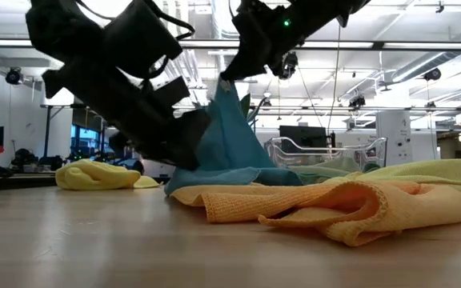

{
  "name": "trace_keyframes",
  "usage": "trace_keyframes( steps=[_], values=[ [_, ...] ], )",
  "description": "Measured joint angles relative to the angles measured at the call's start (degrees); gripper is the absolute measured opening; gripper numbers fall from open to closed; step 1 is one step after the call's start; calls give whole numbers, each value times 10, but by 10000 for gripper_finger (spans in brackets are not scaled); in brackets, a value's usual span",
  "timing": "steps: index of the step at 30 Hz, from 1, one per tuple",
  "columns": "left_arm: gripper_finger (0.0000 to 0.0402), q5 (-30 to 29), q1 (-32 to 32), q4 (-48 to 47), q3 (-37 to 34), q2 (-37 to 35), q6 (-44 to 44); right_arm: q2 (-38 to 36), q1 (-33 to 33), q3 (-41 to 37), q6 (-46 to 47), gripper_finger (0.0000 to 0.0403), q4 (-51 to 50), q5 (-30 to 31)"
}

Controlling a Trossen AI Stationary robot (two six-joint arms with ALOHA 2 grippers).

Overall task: Fold microfiber towels
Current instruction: Prepare the blue microfiber towel

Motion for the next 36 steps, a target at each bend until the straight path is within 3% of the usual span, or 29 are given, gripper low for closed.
trace_keyframes(
  steps=[8,16,20,29,36],
  values=[
    [5,1,-7,-53,-7,-79,55,-7,0,0,-2,8,-39,-4],
    [10,28,-8,162,-18,-102,182,-7,0,0,4,8,-47,-6],
    [45,30,-3,174,-16,-96,202,-7,1,-1,4,8,-47,-6],
    [175,-6,15,210,-19,-78,187,-6,1,-1,4,8,-43,-6],
    [200,-2,24,310,-16,-33,221,-6,1,-1,2,8,-42,-6]
  ],
)
